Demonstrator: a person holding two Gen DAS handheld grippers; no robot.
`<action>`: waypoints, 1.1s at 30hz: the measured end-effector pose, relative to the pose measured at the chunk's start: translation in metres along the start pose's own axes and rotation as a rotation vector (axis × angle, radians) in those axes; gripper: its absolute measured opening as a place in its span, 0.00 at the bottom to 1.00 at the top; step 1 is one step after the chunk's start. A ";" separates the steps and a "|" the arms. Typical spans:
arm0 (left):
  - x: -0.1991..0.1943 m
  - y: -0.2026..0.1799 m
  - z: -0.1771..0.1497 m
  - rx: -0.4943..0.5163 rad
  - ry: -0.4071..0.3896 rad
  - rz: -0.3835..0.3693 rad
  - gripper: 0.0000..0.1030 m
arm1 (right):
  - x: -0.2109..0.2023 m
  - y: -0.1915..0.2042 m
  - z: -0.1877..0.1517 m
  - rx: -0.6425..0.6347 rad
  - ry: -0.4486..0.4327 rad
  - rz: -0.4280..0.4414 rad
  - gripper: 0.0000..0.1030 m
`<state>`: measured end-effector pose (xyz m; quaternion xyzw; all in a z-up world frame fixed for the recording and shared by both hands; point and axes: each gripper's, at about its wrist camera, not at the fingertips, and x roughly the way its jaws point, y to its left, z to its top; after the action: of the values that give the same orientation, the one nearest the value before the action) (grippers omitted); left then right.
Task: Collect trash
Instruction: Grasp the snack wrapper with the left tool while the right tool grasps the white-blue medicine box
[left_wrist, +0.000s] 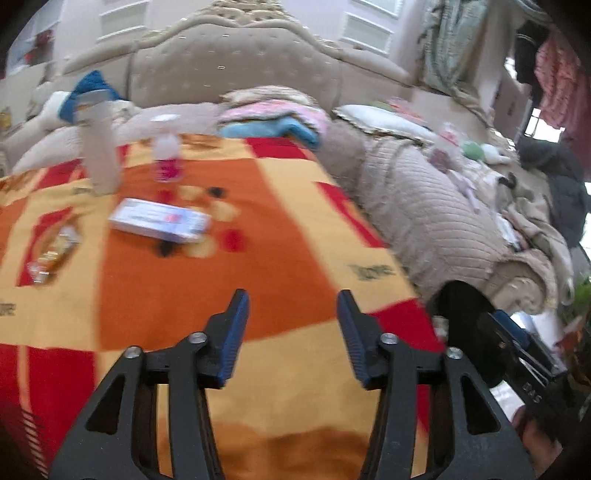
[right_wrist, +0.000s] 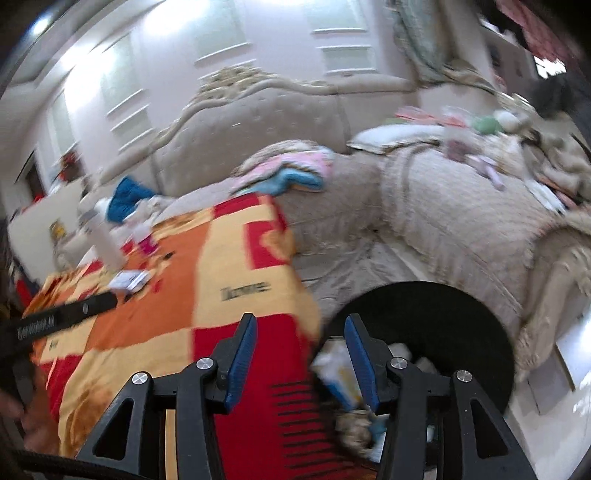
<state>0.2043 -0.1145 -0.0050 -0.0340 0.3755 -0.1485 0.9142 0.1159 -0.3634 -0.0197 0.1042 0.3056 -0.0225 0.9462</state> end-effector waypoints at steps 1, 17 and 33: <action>-0.005 0.020 0.001 0.003 -0.014 0.041 0.54 | 0.004 0.012 -0.001 -0.025 0.003 0.017 0.46; 0.011 0.252 0.030 0.161 0.051 0.217 0.55 | 0.057 0.106 -0.023 -0.210 0.120 0.163 0.47; 0.075 0.263 0.025 0.131 0.144 0.137 0.50 | 0.059 0.107 -0.023 -0.211 0.135 0.160 0.47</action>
<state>0.3368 0.1130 -0.0840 0.0626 0.4312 -0.1118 0.8931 0.1618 -0.2525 -0.0527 0.0295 0.3601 0.0925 0.9279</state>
